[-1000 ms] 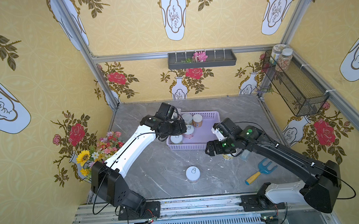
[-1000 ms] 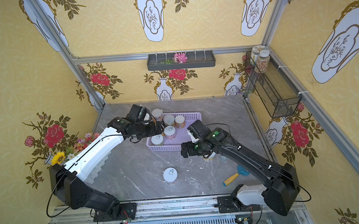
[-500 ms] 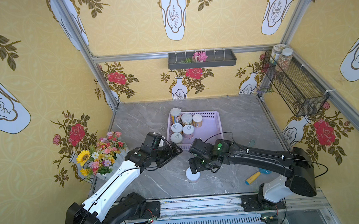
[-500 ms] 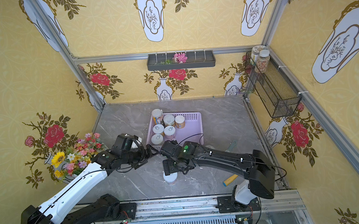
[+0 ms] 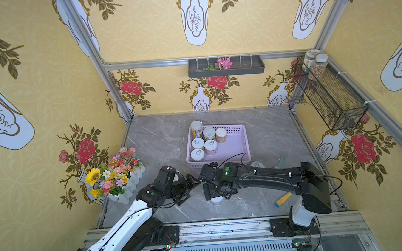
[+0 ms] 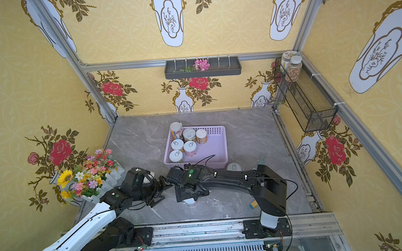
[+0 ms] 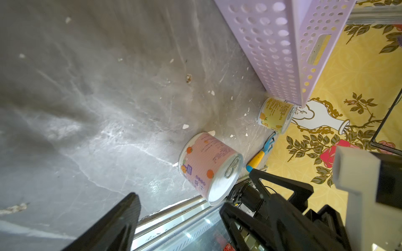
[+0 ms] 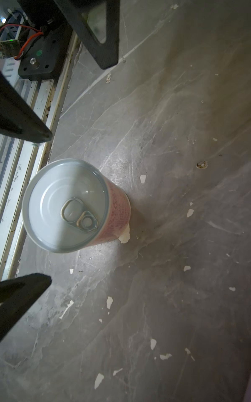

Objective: Put the canned food in the basket
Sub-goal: Pick up the canned food from the center of the board.

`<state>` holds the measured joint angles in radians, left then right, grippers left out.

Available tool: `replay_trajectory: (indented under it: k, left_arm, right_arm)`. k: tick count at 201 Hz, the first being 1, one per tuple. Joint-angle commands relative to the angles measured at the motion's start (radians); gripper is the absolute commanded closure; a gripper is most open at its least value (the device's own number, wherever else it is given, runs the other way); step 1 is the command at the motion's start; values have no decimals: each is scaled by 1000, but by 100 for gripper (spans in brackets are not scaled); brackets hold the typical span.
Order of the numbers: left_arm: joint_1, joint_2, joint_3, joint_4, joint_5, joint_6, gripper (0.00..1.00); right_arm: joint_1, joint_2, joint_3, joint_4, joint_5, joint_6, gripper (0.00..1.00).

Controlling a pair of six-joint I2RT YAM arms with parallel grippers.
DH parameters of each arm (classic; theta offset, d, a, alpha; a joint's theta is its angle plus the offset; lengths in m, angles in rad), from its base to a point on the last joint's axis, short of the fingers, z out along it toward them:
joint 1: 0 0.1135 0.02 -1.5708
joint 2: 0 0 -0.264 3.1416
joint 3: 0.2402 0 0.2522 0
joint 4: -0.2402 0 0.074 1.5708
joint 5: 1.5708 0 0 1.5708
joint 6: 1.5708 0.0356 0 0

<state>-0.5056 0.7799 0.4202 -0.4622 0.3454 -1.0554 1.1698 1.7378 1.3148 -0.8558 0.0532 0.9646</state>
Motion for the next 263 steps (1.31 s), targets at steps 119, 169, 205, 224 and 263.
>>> replay_trajectory:
  k: [119, 169, 205, 224, 263]
  left_arm:
    - [3, -62, -49, 11, 20, -41, 3]
    - [4, -58, -51, 20, 24, -38, 3]
    - [4, -50, -50, 24, 26, -34, 3]
    - [4, -43, -50, 29, 27, -33, 3]
    - [3, -32, -49, 41, 28, -29, 3]
  right_arm:
    - [-1, 91, 24, -14, -16, 41, 1]
    - [-10, 109, 34, -2, -24, 34, 6]
    - [-12, 108, 38, -13, -27, 29, 11]
    - [-12, 105, 39, -17, -26, 29, 14]
    - [-14, 83, 43, -24, -20, 18, 21]
